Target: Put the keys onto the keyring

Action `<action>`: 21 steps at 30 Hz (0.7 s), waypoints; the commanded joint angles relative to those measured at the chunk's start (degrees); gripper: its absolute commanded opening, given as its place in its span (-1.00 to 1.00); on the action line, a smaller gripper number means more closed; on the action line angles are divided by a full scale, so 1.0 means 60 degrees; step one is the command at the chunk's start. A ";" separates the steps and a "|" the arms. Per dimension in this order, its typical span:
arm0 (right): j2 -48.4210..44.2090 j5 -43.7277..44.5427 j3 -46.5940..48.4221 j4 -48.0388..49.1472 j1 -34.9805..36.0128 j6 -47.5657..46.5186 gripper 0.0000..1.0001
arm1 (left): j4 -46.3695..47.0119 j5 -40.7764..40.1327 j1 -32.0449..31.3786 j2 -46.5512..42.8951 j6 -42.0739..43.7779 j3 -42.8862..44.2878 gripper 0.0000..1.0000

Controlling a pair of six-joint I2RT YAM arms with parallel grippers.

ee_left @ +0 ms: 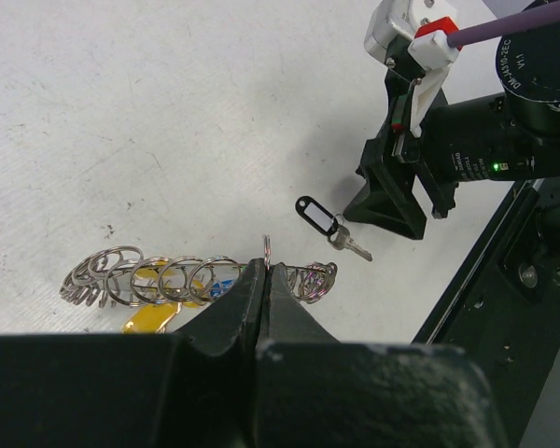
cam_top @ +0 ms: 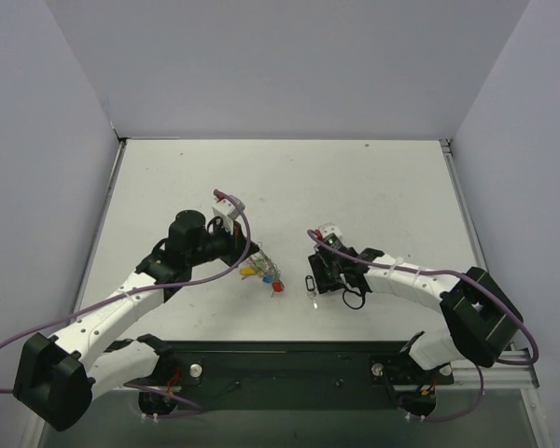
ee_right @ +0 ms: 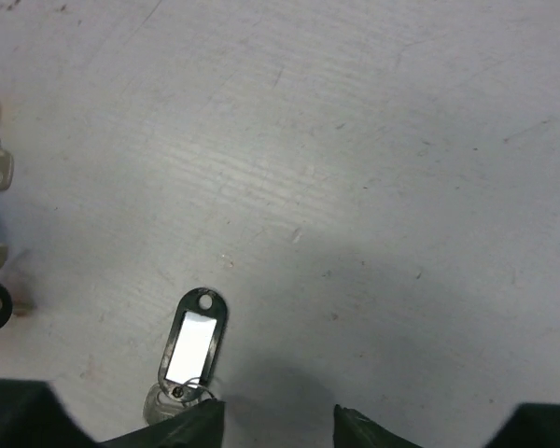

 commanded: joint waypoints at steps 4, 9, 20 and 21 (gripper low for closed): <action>-0.0636 -0.1992 -0.0746 0.1529 -0.0300 -0.0562 0.29 | 0.0871 0.0080 -0.0103 -0.0304 0.0183 0.0026 -1.00; -0.0535 -0.3164 -0.1083 0.2437 -0.0344 -0.0724 0.23 | 0.0843 0.0139 -0.0146 -0.0275 0.0213 0.0055 -1.00; 0.0272 -0.3254 -0.0893 0.2542 -0.0432 -0.0695 -0.42 | 0.0813 0.0124 -0.0191 -0.0187 0.0286 0.0069 -1.00; 0.0228 -0.3268 -0.0908 0.2527 -0.0432 -0.0724 -0.44 | 0.0799 0.0124 -0.0205 -0.0201 0.0301 0.0069 -1.00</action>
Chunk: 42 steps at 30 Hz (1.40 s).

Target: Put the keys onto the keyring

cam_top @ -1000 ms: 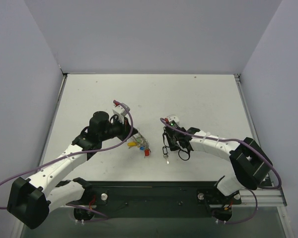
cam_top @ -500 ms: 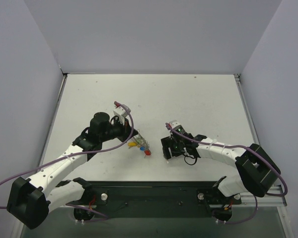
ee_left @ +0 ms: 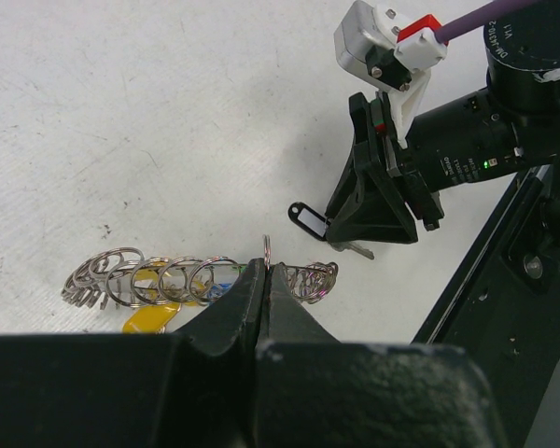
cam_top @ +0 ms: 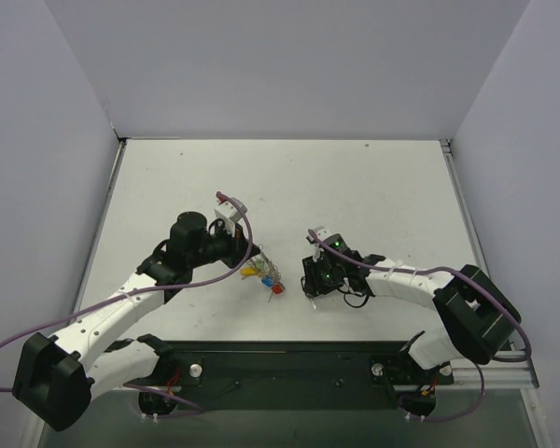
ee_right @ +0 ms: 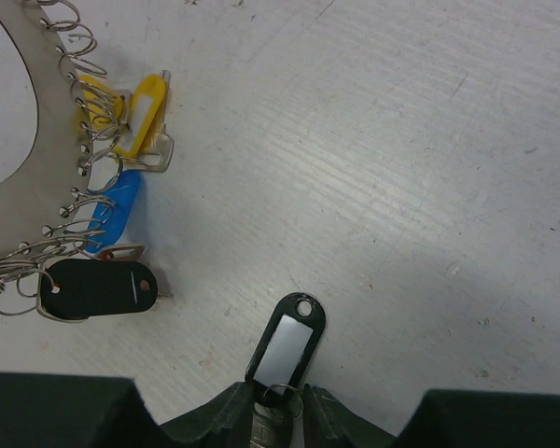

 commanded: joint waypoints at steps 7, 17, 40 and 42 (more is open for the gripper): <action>-0.0291 -0.0365 -0.0093 -0.0056 -0.0090 -0.0160 -0.64 | 0.0777 0.0058 -0.0100 -0.0147 0.0130 0.0139 -1.00; -0.0935 -0.1405 -0.0020 -0.0056 -0.0090 -0.0291 -0.88 | 0.0791 0.0015 -0.0144 -0.0117 0.0144 0.0139 -1.00; 0.0616 -0.0118 0.0698 -0.0334 0.0143 -0.0643 0.05 | 0.0660 -0.0102 -0.0217 -0.0117 0.0247 0.0241 -1.00; 0.0821 0.0043 0.0800 -0.0480 0.0290 -0.0629 -0.03 | 0.0630 -0.0117 -0.0231 -0.0132 0.0261 0.0256 -1.00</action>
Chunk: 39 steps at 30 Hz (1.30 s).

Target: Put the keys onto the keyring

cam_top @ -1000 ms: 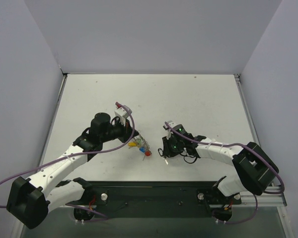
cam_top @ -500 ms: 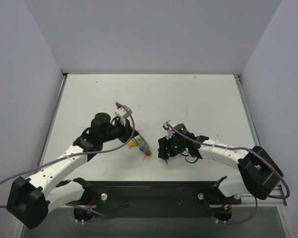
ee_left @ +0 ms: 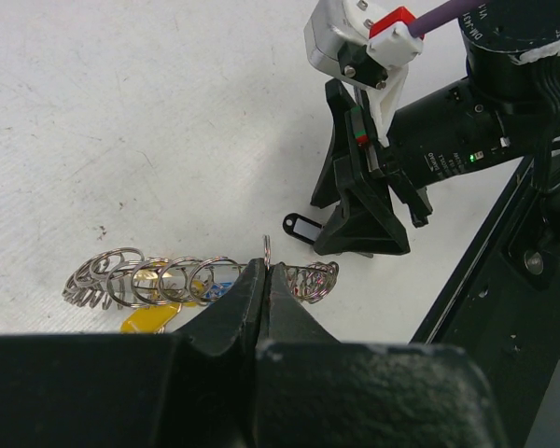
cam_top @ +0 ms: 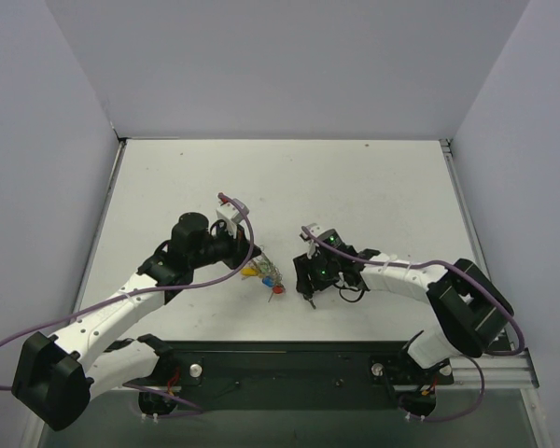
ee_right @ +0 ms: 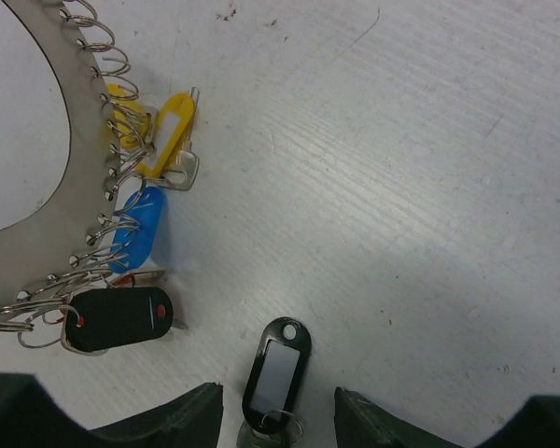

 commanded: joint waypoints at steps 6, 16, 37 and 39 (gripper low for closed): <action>0.0622 0.1578 0.0445 -0.1016 0.1282 0.0177 -0.17 | 0.0476 -0.0279 -0.0086 -0.0194 0.0207 0.0329 -1.00; 0.0623 0.3042 0.0371 -0.2128 0.1620 0.0910 -0.28 | 0.0403 -0.0367 -0.0101 -0.0282 0.0207 0.0315 -1.00; -0.0417 0.2869 0.0532 -0.4048 0.1635 0.1979 -0.44 | 0.0388 -0.0425 -0.0130 -0.0282 0.0192 0.0300 -1.00; -0.0520 0.2884 0.0518 -0.4180 0.1635 0.2082 -0.43 | 0.0374 -0.0425 -0.0130 -0.0311 0.0192 0.0300 -1.00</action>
